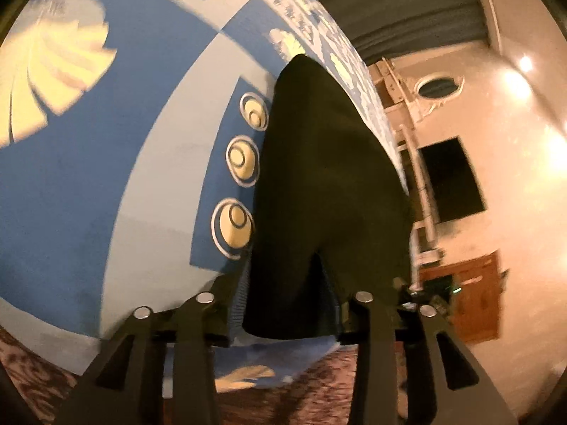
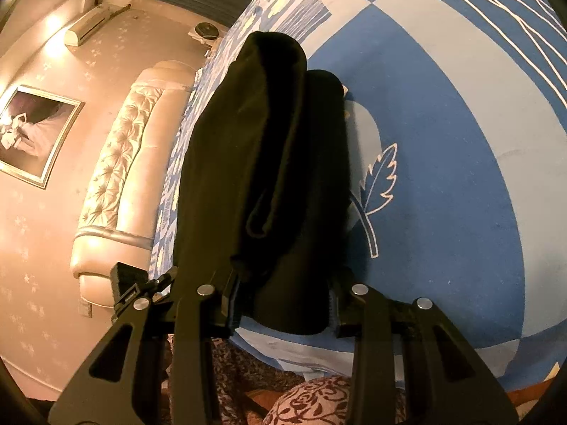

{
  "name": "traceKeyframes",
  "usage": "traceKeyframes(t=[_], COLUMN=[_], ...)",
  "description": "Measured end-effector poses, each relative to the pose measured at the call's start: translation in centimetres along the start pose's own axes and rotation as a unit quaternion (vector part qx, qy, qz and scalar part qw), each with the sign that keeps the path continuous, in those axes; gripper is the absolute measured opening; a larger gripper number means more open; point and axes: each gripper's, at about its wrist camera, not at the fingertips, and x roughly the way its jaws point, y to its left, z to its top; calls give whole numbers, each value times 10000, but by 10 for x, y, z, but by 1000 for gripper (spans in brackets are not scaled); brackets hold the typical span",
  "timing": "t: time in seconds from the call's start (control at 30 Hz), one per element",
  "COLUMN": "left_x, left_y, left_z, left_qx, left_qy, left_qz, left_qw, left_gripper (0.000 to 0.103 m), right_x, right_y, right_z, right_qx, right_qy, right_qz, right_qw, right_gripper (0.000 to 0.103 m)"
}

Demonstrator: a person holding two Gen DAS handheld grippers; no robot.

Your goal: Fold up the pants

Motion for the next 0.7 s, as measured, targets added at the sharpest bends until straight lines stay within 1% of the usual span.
traceKeyframes(t=[0.03, 0.07, 0.1, 0.17, 0.2, 0.23, 0.27, 0.3, 0.33, 0.37, 0.43, 0.47, 0.53, 0.7], left_x=[1, 2, 2, 5, 7, 12, 15, 17, 20, 20, 16, 14, 11, 7], left_y=[5, 7, 7, -2, -7, -14, -19, -23, -24, -23, -18, -16, -14, -10], left_z=[-2, -3, -4, -6, -6, -4, -4, -3, -2, 0, 0, 0, -1, 3], left_qx=[-200, -260, -247, 48, 216, 460, 652, 821, 901, 867, 789, 754, 688, 596], left_qy=[68, 102, 134, 212, 281, 357, 399, 401, 444, 430, 393, 356, 254, 173], left_qz=[-160, -236, -284, -249, -198, -51, 87, 210, 275, 221, 76, 29, 17, 5], left_qw=[9996, 9993, 9992, 9995, 9992, 9983, 9970, 9956, 9946, 9951, 9961, 9965, 9973, 9981], left_gripper=[48, 53, 55, 66, 68, 69, 61, 50, 46, 40, 33, 31, 30, 29], right_x=[0, -1, -1, -1, -1, -2, -2, -2, -2, -2, -2, -2, 1, 7], right_y=[0, -1, -2, -2, -3, -3, -3, -3, -2, -2, -1, -1, 2, 8], right_z=[-1, -1, -2, -2, -2, -2, -2, -2, -3, -3, -3, -3, -4, -2], right_qx=[12, 31, 62, 84, 95, 103, 109, 120, 123, 122, 105, 87, 60, 26], right_qy=[0, 2, 11, 29, 29, 27, 27, 24, 19, 13, 8, -1, -21, 6], right_qz=[15, 37, 68, 105, 116, 122, 129, 138, 138, 132, 125, 123, 102, 77], right_qw=[10000, 10000, 10000, 9999, 9999, 9999, 9999, 9998, 9998, 9998, 9999, 9999, 9999, 10000], right_gripper=[35, 35, 35, 35, 36, 36, 36, 36, 36, 36, 36, 36, 36, 36])
